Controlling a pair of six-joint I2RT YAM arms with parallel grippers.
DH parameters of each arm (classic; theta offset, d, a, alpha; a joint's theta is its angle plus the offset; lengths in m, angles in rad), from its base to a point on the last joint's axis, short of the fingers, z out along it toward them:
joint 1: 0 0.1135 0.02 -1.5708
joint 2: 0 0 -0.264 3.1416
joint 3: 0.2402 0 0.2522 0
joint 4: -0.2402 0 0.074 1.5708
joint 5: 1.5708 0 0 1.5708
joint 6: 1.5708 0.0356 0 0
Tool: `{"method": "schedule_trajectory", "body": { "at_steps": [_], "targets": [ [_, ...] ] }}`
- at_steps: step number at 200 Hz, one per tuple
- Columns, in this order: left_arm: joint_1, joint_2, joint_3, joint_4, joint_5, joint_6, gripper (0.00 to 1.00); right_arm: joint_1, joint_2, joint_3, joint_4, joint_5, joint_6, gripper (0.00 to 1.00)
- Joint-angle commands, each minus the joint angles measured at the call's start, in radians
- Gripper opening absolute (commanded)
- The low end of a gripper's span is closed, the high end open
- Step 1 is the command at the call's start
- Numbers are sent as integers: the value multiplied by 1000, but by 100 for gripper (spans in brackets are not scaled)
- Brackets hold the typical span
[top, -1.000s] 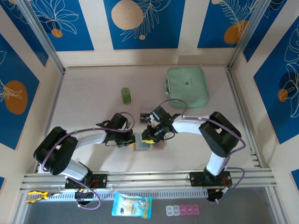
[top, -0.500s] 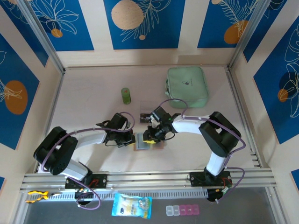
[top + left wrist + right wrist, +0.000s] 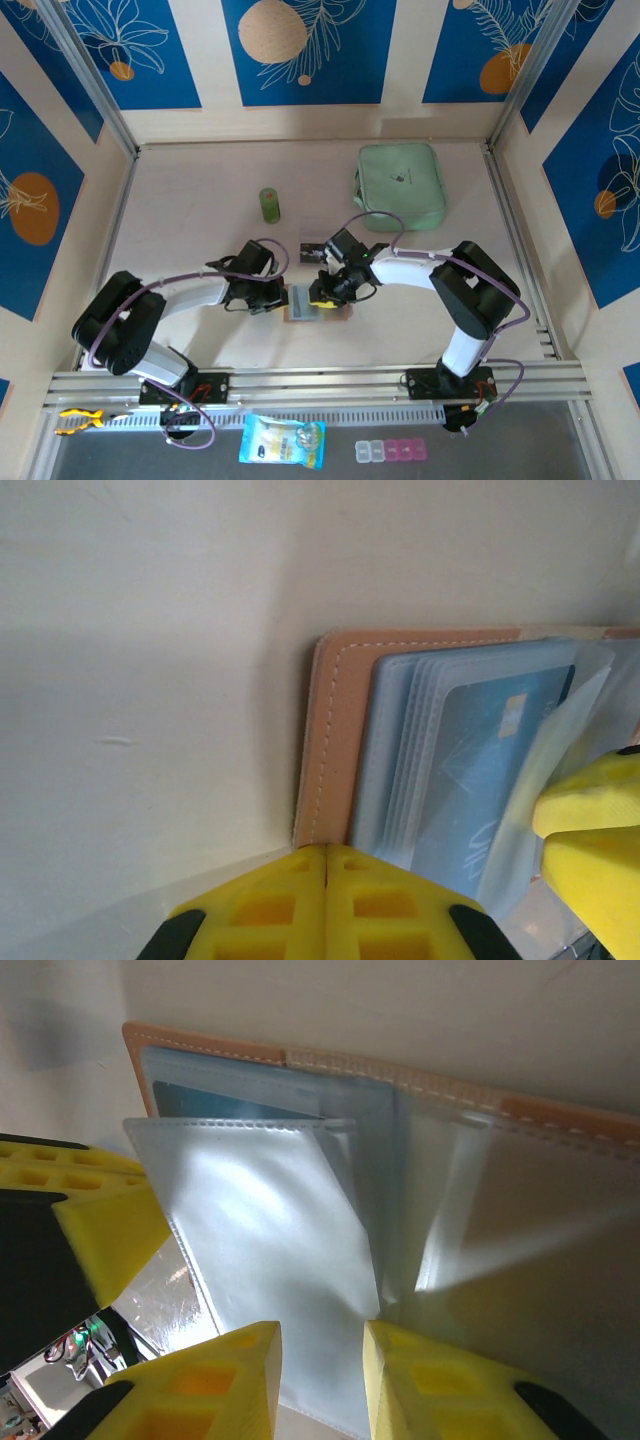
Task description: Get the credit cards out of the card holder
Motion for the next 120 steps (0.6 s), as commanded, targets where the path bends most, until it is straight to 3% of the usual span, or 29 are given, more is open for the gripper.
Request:
{"method": "schedule_trajectory", "body": {
  "at_steps": [1,24,66,120],
  "targets": [
    [-4,-30,29,-62,-30,17,0,-10,-12,-17,-9,-13,-7,29],
    [-4,-58,47,-75,-31,12,0,-10,-13,-28,12,-21,0,29],
    [-7,-105,43,-6,12,-25,10,-13,-13,-34,21,-27,3,29],
    [-27,-53,29,108,77,-70,23,-13,-19,-39,24,-30,6,29]
  ]
}}
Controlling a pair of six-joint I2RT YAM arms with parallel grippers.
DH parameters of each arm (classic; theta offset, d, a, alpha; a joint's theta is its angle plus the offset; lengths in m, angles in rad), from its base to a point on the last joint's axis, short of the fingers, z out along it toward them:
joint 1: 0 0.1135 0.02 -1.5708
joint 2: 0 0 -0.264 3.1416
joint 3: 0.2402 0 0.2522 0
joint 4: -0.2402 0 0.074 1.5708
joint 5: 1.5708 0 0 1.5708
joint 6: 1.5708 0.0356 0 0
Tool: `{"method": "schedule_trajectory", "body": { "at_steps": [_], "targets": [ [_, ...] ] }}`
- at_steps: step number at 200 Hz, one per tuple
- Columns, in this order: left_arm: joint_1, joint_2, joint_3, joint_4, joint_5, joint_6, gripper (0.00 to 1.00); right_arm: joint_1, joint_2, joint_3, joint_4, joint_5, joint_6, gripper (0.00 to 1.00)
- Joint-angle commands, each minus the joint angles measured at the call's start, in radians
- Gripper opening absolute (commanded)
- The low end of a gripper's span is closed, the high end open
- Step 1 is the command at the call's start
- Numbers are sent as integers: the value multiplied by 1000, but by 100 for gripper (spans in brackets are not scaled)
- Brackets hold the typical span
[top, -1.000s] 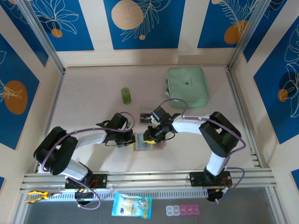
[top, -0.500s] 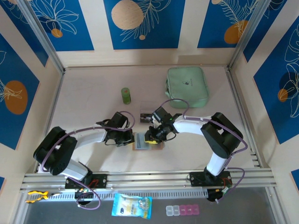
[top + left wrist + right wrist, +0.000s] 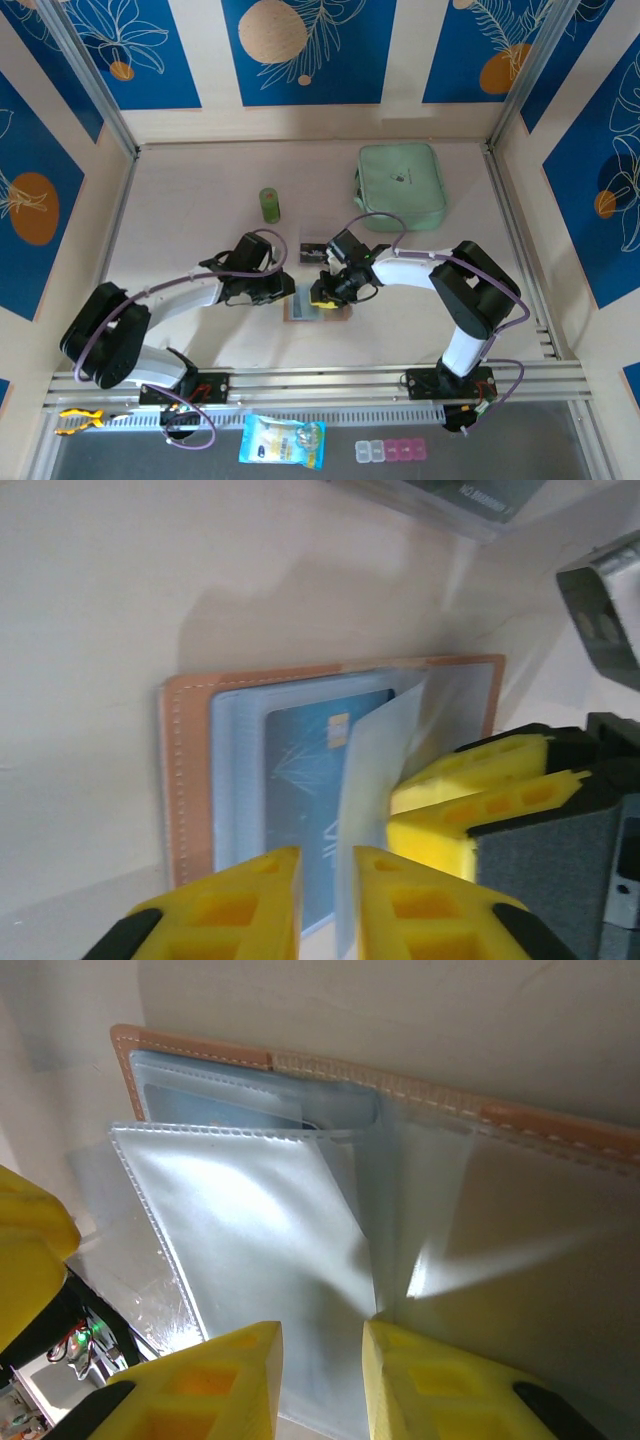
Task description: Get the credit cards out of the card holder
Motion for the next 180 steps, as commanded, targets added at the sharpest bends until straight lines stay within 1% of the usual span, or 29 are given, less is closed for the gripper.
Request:
{"method": "schedule_trajectory", "body": {
  "at_steps": [1,70,144,180],
  "targets": [
    [-19,28,1,63,47,-29,23,-3,-18,-20,-2,-18,5,29],
    [-36,82,-20,126,63,-53,24,-3,-24,-22,6,-21,12,29],
    [-46,91,-13,86,33,-42,25,0,-31,-35,18,-25,20,29],
    [-50,102,-16,118,55,-58,21,0,-59,-37,15,-24,22,29]
  ]
}}
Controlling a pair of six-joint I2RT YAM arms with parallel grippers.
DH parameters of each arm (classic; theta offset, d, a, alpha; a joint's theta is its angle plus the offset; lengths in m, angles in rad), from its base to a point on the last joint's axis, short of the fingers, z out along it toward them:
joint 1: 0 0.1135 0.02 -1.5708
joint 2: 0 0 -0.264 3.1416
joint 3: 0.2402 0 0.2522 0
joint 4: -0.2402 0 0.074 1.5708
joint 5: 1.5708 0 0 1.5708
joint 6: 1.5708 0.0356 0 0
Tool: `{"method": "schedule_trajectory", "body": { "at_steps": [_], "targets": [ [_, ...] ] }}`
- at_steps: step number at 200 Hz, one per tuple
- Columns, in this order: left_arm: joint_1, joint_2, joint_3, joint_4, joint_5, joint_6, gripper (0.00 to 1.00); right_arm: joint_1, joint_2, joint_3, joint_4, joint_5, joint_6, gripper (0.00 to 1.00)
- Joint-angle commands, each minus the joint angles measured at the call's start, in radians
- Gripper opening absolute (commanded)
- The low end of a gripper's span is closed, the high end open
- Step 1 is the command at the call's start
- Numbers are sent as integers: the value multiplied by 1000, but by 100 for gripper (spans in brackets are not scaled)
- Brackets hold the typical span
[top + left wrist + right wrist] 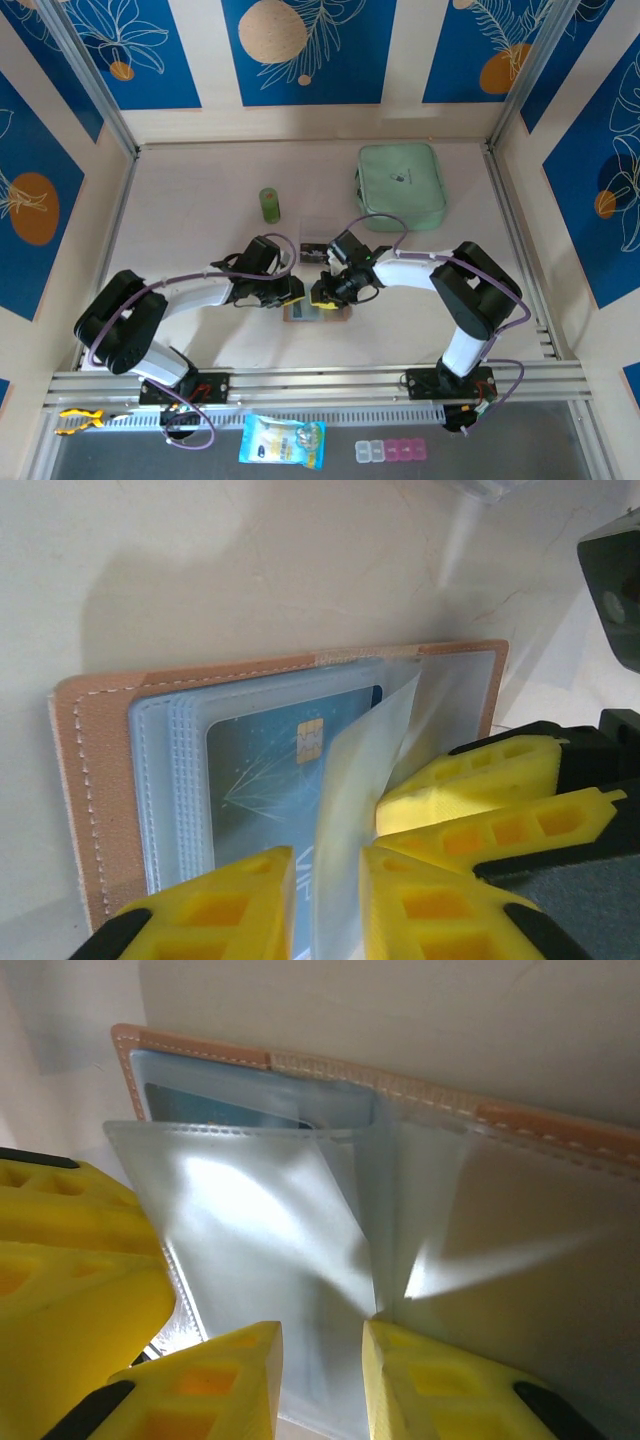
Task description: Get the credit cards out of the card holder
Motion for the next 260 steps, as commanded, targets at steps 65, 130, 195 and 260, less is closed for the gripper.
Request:
{"method": "schedule_trajectory", "body": {
  "at_steps": [65,130,195,260],
  "targets": [
    [-31,-15,35,-11,19,-27,21,-19,-152,-13,-75,10,-7,29],
    [-81,49,115,-9,24,-37,33,-89,-282,-47,-136,28,-35,29],
    [-127,156,198,23,36,-49,44,-171,-413,-93,-191,44,-53,30],
    [-139,196,233,35,41,-48,49,-191,-454,-116,-199,35,-47,31]
  ]
}}
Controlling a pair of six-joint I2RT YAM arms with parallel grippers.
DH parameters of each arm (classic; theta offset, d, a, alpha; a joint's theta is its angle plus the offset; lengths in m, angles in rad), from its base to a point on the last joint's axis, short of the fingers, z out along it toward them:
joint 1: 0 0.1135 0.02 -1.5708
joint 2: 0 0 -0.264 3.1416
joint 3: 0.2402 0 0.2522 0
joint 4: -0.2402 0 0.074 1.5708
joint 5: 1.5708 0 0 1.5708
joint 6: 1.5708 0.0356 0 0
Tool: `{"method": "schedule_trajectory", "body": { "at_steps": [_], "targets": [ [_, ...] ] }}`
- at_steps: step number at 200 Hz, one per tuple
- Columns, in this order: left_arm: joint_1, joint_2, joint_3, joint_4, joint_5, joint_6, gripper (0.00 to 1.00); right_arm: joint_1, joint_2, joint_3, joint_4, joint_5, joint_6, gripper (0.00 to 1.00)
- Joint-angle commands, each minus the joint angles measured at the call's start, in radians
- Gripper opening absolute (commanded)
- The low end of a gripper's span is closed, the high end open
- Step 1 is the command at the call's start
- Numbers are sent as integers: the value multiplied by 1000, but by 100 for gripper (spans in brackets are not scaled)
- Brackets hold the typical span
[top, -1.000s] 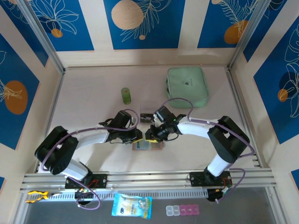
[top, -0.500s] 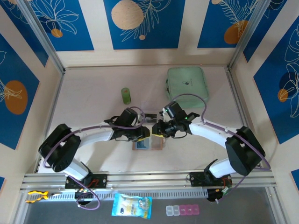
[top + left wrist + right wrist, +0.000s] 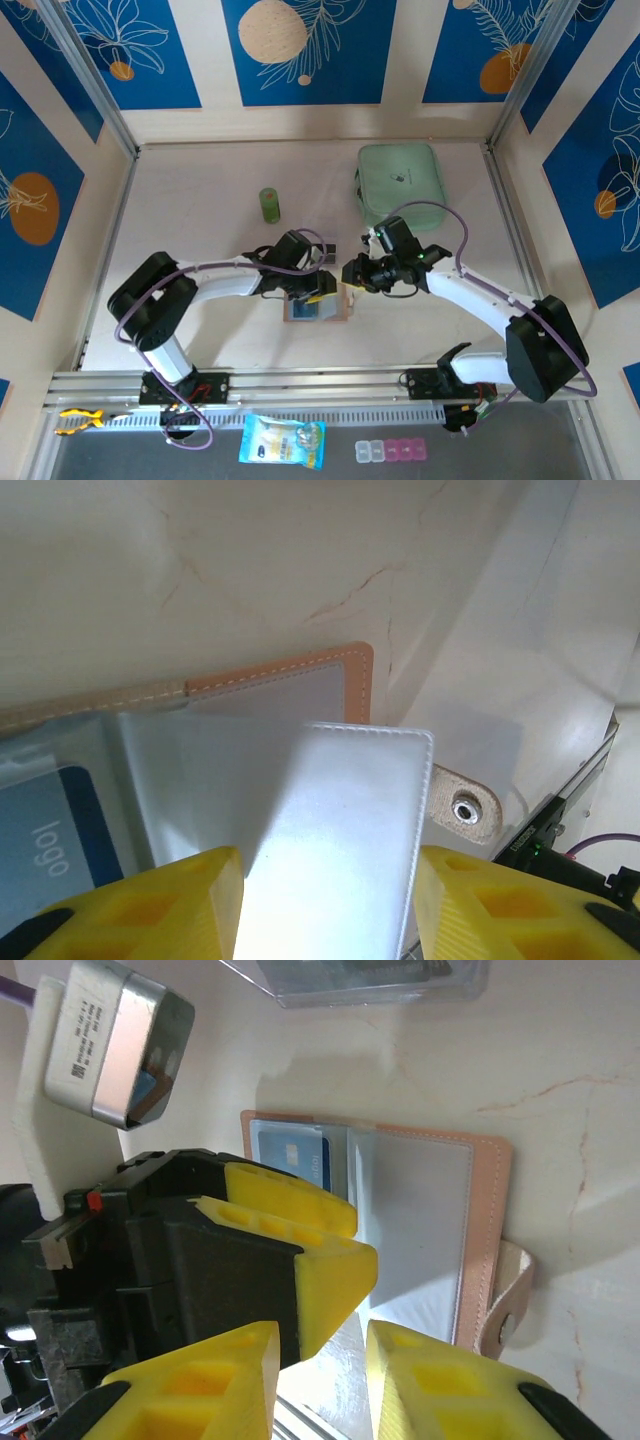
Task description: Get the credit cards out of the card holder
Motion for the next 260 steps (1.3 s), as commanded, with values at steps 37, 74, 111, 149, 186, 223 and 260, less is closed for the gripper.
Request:
{"method": "schedule_trajectory", "body": {
  "at_steps": [37,74,111,149,186,223,260],
  "targets": [
    [-7,3,37,-12,12,19,51,-3,-17,-4,-27,-12,-6,31],
    [8,-42,22,-37,-24,31,48,5,-8,-7,-6,-22,8,31],
    [58,-128,-45,-73,-48,51,40,32,45,12,35,-41,23,28],
    [115,-210,-112,-156,-79,85,31,79,133,50,75,-55,36,26],
    [157,-230,-172,-168,-69,100,28,126,230,91,113,-67,42,25],
    [165,-212,-199,-165,-72,111,28,158,304,116,141,-76,48,26],
    [165,-190,-213,-157,-76,118,25,175,355,128,164,-87,53,27]
  ]
}}
